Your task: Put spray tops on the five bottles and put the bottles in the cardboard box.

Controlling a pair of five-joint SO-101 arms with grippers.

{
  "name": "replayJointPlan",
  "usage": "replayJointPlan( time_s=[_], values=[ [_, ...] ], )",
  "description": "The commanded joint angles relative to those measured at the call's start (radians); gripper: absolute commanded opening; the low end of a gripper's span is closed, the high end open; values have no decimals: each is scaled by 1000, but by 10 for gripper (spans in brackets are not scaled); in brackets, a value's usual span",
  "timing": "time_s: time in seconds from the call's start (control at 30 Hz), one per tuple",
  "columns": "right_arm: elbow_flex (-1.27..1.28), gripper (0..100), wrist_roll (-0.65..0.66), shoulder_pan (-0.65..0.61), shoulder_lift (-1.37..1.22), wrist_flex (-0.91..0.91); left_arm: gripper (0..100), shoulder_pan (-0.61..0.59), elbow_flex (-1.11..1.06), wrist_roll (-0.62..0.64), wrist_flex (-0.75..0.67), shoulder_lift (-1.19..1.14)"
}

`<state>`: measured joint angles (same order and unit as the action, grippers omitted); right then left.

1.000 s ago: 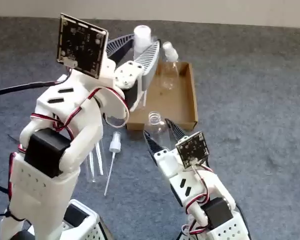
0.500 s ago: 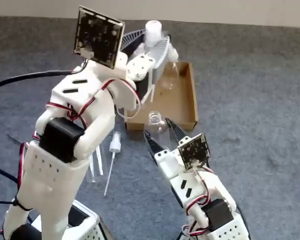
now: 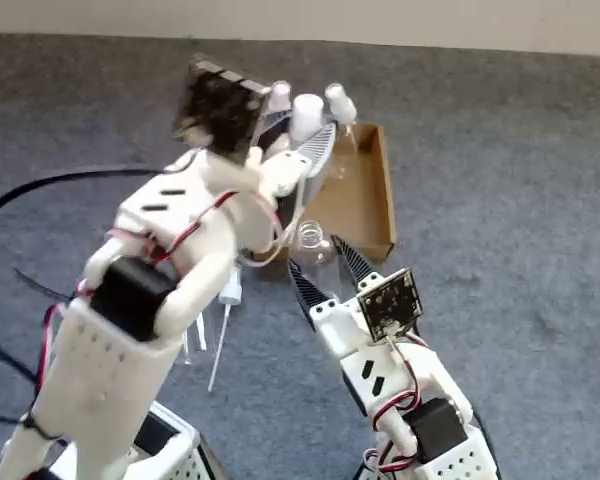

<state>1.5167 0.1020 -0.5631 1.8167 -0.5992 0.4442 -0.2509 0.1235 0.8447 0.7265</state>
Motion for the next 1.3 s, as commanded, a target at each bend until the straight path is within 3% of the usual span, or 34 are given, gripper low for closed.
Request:
replayJointPlan(
  time_s=[0.0, 0.47, 0.77, 1.07, 1.27],
  values=[
    [-12, 5, -6, 1, 10, 25, 8, 8, 22, 8, -25, 74],
    [-12, 5, -6, 1, 10, 25, 6, 59, 90, 6, -112, 31],
    [-12, 5, -6, 1, 10, 25, 6, 67, 76, 12, -75, 5],
    [-12, 5, -8, 1, 10, 25, 6, 67, -67, 12, -34, 27],
    [-12, 5, -9, 1, 10, 25, 8, 62, -202, 8, -34, 170]
  ],
)
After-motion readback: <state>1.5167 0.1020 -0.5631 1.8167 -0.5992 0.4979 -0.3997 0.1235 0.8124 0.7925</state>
